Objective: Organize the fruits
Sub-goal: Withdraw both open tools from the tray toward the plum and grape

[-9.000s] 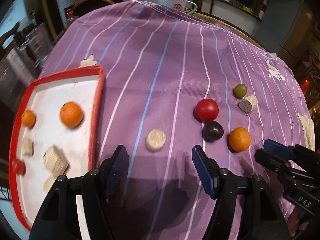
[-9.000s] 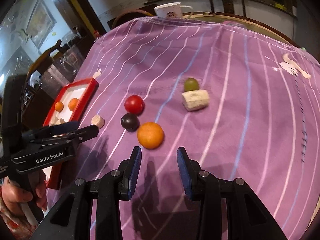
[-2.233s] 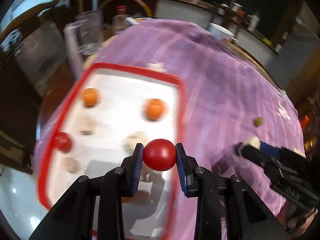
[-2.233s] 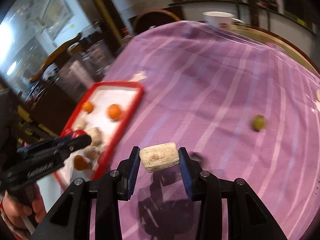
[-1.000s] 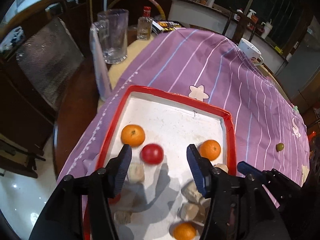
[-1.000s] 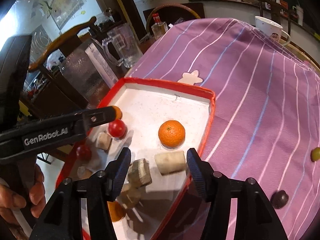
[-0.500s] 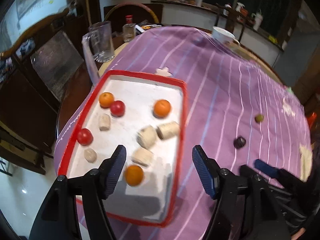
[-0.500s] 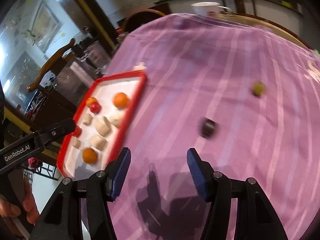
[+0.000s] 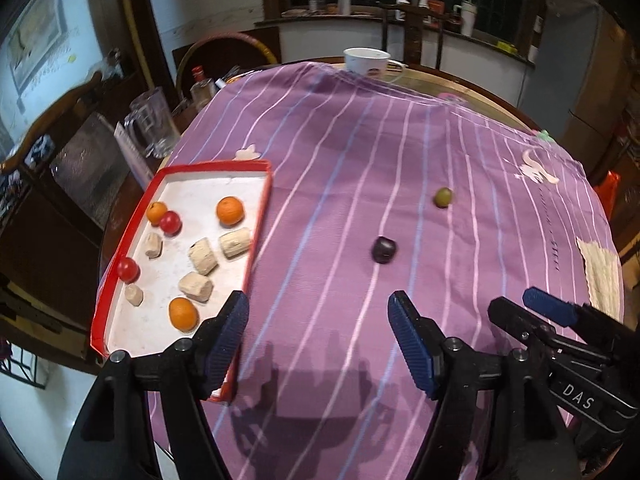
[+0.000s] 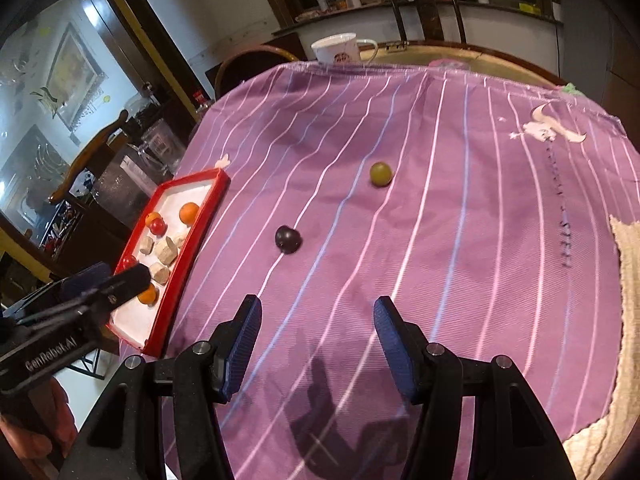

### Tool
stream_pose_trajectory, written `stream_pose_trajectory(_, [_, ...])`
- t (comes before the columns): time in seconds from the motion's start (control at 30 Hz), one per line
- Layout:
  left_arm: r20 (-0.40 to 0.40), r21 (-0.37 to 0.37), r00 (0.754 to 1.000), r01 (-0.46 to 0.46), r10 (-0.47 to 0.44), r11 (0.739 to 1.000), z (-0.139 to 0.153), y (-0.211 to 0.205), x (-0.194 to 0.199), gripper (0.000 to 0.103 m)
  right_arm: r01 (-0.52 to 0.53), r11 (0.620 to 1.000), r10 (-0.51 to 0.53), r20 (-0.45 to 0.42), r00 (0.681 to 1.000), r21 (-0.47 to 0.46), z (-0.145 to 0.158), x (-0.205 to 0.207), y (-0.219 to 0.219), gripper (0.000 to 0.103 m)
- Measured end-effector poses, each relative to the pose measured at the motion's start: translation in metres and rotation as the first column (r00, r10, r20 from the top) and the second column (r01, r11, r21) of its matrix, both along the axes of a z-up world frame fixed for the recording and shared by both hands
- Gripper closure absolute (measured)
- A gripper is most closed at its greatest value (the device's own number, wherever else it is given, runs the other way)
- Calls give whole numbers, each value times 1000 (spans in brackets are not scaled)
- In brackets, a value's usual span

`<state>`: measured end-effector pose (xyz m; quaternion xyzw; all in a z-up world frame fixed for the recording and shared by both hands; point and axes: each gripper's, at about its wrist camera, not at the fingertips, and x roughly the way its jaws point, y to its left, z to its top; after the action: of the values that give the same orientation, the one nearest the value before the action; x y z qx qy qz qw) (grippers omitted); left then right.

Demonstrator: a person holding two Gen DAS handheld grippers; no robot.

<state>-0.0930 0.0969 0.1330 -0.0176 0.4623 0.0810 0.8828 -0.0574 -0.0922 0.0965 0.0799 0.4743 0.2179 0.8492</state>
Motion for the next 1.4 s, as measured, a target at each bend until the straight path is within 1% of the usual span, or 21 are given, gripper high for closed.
stream_pose_trajectory(0.13, [1, 27, 1000, 19, -19, 999, 4, -17, -1, 31, 2, 1000, -2, 21, 1000, 6, 6, -3, -9, 39])
stream_pose_trajectory(0.27, [-11, 49, 1000, 24, -24, 999, 3, -27, -3, 31, -1, 1000, 1, 15, 1000, 19, 5, -4, -15, 39])
stream_pose_trajectory(0.47, [-41, 41, 999, 20, -18, 999, -6, -29, -4, 31, -7, 1000, 7, -3, 1000, 15, -1, -7, -19, 39])
stream_pose_trajectory(0.9, [-67, 26, 997, 26, -24, 999, -16, -32, 0, 31, -8, 1000, 8, -26, 1000, 2, -9, -6, -22, 39])
stream_pose_trajectory(1.17, [-100, -11, 995, 27, -28, 1000, -27, -27, 6, 31, -3, 1000, 3, -50, 999, -9, -18, -3, -20, 39])
stream_pose_trajectory(1.4, [-147, -64, 989, -3, -7, 998, -49, -14, 14, 31, -6, 1000, 3, -84, 996, -27, -32, 4, -17, 39])
